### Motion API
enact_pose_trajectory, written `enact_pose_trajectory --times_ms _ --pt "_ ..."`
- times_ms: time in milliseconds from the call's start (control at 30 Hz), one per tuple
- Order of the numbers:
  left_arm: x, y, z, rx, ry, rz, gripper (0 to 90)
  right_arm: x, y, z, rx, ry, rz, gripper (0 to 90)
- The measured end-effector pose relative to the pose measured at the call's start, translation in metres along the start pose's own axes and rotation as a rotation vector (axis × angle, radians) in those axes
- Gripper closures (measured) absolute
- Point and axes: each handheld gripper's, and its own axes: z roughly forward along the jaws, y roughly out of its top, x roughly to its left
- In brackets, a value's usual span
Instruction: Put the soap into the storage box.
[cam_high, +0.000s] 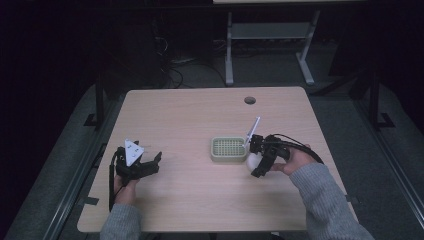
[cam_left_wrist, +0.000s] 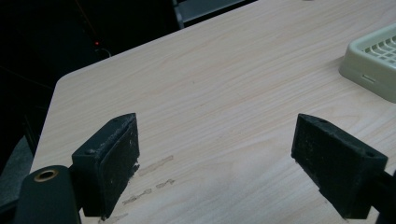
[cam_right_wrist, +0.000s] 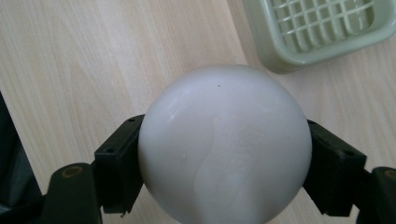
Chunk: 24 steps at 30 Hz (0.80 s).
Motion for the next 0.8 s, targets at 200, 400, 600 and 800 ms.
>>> enact_pose_trajectory --times_ms 200,400,600,800 --pt "0.001 0.0 0.0 -0.002 0.003 0.0 14.8 -0.005 0.008 -0.003 -0.006 0.002 -0.008 23.3" --pt "0.001 0.0 0.0 -0.003 0.003 -0.005 14.8 -0.01 0.016 -0.004 -0.004 0.003 -0.01 23.3" --pt "0.001 0.0 0.0 -0.003 0.003 -0.005 14.8 -0.014 0.021 -0.004 -0.02 0.014 -0.01 23.4" --pt "0.001 0.0 -0.001 -0.004 0.003 -0.005 14.9 -0.018 0.032 -0.005 -0.014 0.006 -0.017 23.3"
